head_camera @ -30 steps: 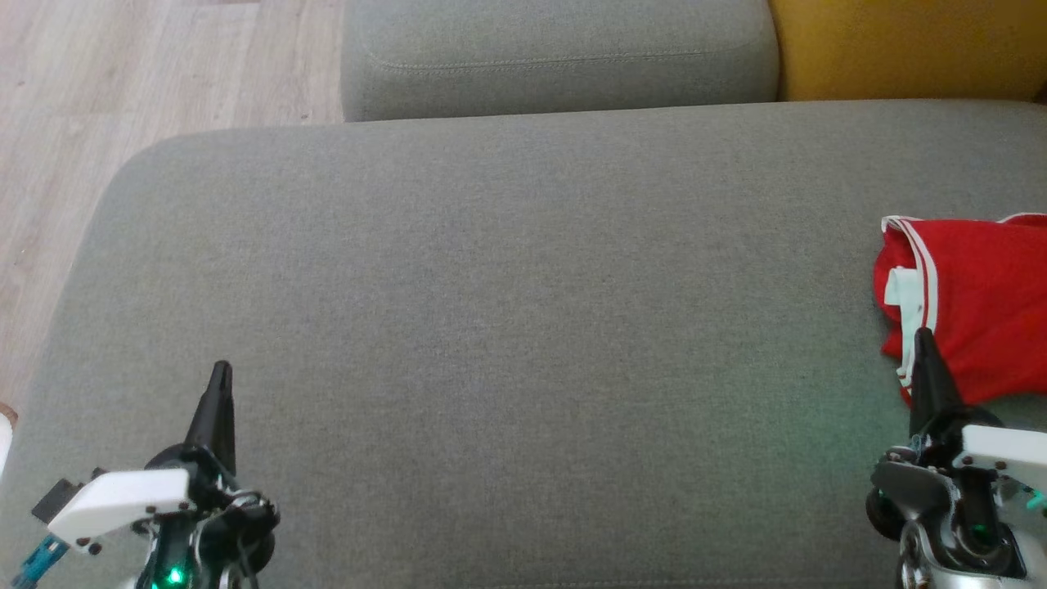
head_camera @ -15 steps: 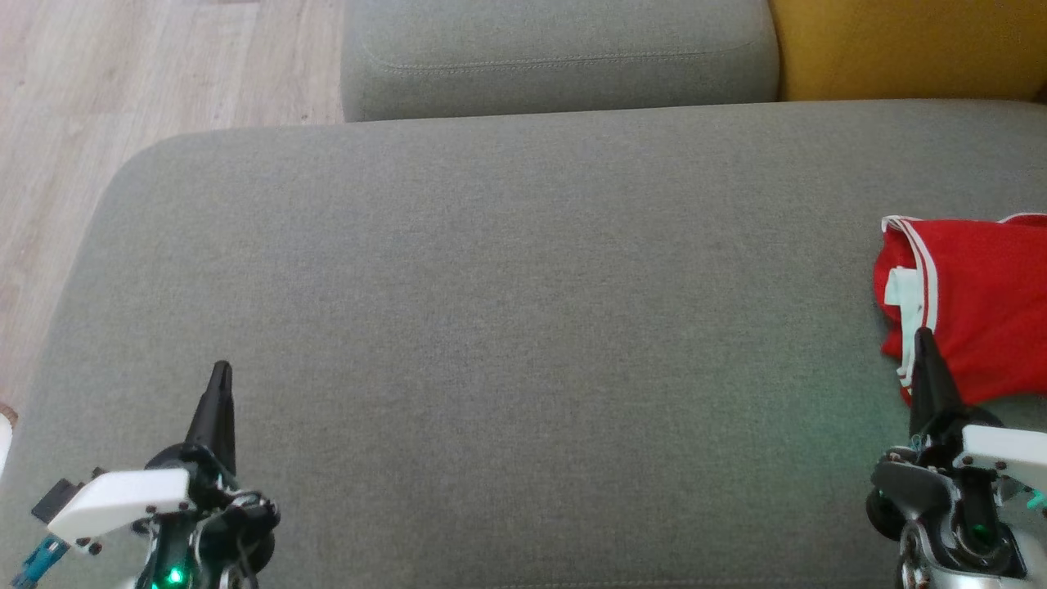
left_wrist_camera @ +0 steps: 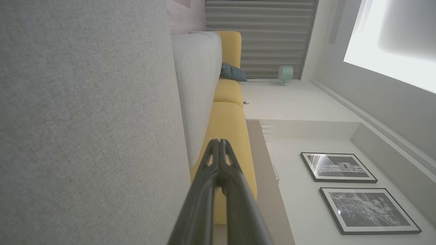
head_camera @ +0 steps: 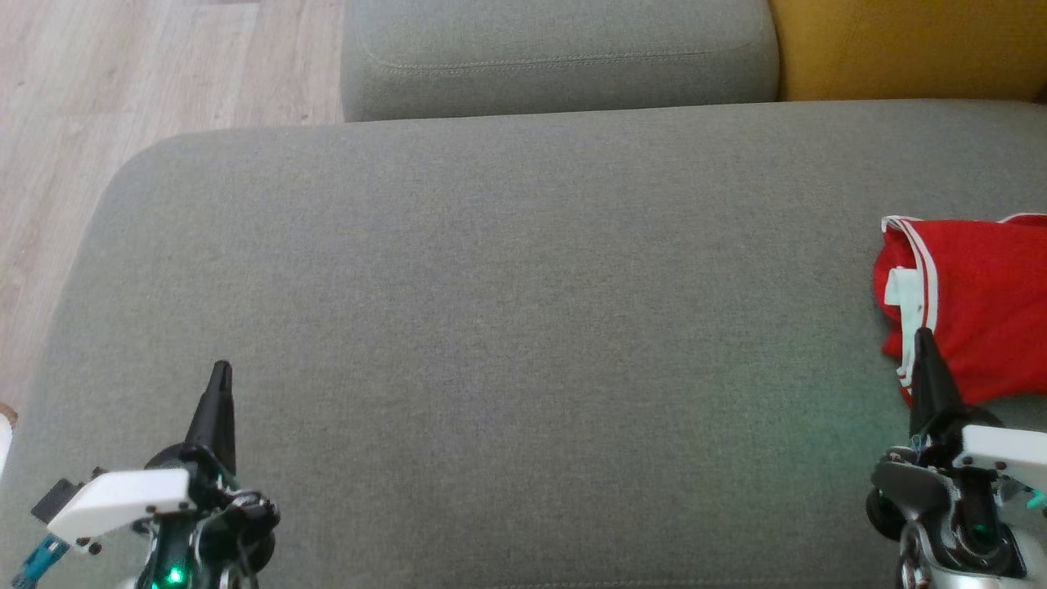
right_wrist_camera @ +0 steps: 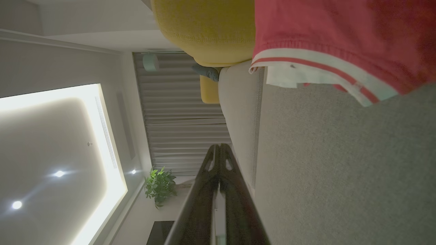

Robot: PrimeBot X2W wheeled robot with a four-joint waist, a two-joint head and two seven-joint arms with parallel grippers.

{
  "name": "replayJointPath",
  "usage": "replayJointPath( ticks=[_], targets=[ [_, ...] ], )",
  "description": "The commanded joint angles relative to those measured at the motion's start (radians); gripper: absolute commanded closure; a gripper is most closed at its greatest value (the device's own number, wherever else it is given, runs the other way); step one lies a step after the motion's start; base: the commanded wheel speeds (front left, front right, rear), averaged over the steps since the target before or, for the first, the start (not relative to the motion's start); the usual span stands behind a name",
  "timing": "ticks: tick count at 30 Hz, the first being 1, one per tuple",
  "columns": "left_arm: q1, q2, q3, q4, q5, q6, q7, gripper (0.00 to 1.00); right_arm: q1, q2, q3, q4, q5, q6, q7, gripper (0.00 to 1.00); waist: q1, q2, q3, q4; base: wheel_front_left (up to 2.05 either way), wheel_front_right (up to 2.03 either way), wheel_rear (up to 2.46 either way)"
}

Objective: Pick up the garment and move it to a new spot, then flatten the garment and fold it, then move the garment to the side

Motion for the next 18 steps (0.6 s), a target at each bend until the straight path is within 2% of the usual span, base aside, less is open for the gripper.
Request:
replayJointPath(
  ticks=[1,18],
  targets=[
    [-0.058,0.017,0.035,-0.039,-0.004,-0.007,0.008,1.0,-0.018,-0.005,0.02,-0.041,0.007,0.007,0.006,1.0,0.0,0.0,0.0,0.0,0.0,0.0,0.0],
    [-0.058,0.017,0.035,-0.039,-0.004,-0.007,0.008,1.0,-0.018,-0.005,0.02,-0.041,0.007,0.007,0.006,1.0,0.0,0.0,0.0,0.0,0.0,0.0,0.0]
  ],
)
